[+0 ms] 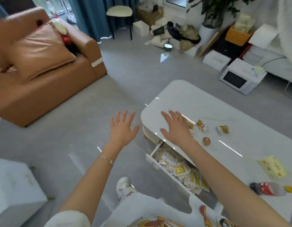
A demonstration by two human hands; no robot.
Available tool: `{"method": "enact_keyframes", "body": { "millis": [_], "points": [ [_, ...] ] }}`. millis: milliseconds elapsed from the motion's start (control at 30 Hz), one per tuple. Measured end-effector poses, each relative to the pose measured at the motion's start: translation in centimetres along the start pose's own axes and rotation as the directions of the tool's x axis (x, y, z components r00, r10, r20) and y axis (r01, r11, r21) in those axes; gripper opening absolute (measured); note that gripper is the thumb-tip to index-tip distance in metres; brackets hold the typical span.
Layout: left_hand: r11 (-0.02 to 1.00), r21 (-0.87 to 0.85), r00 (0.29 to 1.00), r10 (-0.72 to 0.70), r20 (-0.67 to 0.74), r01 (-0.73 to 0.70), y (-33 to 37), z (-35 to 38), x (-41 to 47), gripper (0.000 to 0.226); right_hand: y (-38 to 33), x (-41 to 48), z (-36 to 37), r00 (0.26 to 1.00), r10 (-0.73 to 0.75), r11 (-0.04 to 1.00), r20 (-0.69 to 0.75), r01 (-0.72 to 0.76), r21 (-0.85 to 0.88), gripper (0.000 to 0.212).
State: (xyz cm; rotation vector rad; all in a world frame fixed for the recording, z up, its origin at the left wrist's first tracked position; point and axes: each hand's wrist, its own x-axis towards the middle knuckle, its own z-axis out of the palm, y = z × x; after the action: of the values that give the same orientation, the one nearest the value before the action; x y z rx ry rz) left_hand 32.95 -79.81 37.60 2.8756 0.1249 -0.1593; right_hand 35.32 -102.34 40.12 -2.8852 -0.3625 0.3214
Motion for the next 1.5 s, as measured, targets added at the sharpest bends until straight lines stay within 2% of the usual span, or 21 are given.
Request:
{"method": "enact_keyframes", "body": {
  "millis": [67,200,267,533,700,1133,1267,1500],
  "points": [
    [0.998,-0.002,0.998,-0.06,-0.023,0.06,-3.8,-1.3,-0.8,0.067,-4.0,1.9,0.4,0.998,-0.068,0.998,0.013,0.068,-0.007,0.067],
    [0.978,-0.036,0.976,-0.208,-0.068,0.206,-12.4,-3.5,-2.5,0.077,-12.7,5.7,1.6,0.978,-0.205,0.978,0.039,0.207,-0.035,0.067],
    [0.961,-0.048,0.958,-0.276,-0.083,0.273,-16.8,-4.5,-3.2,0.066,-17.2,7.4,2.1,0.965,-0.256,0.965,0.052,0.258,-0.038,0.067],
    [0.878,-0.089,0.862,-0.478,-0.168,0.469,-32.8,-9.2,-7.2,0.063,-35.5,12.7,5.2,0.893,-0.443,0.893,0.077,0.447,-0.045,0.068],
    [0.794,-0.156,0.771,-0.608,-0.188,0.588,-39.5,-10.9,-10.0,0.062,-44.6,14.2,6.6,0.816,-0.568,0.817,0.105,0.575,-0.048,0.067],
    [0.492,-0.293,0.467,-0.87,-0.155,0.819,-52.3,-11.2,-12.4,0.063,-63.5,21.8,11.9,0.547,-0.795,0.557,0.26,0.829,-0.041,0.067],
    [0.399,-0.334,0.364,-0.917,-0.165,0.854,-56.3,-12.1,-10.8,0.063,-69.3,25.2,12.8,0.422,-0.856,0.432,0.3,0.901,-0.032,0.063],
    [0.154,-0.424,0.12,-0.987,-0.108,0.892,-62.0,-12.4,-9.1,0.063,-80.0,29.5,14.4,0.191,-0.904,0.198,0.383,0.98,-0.023,0.061]
  ]
}}
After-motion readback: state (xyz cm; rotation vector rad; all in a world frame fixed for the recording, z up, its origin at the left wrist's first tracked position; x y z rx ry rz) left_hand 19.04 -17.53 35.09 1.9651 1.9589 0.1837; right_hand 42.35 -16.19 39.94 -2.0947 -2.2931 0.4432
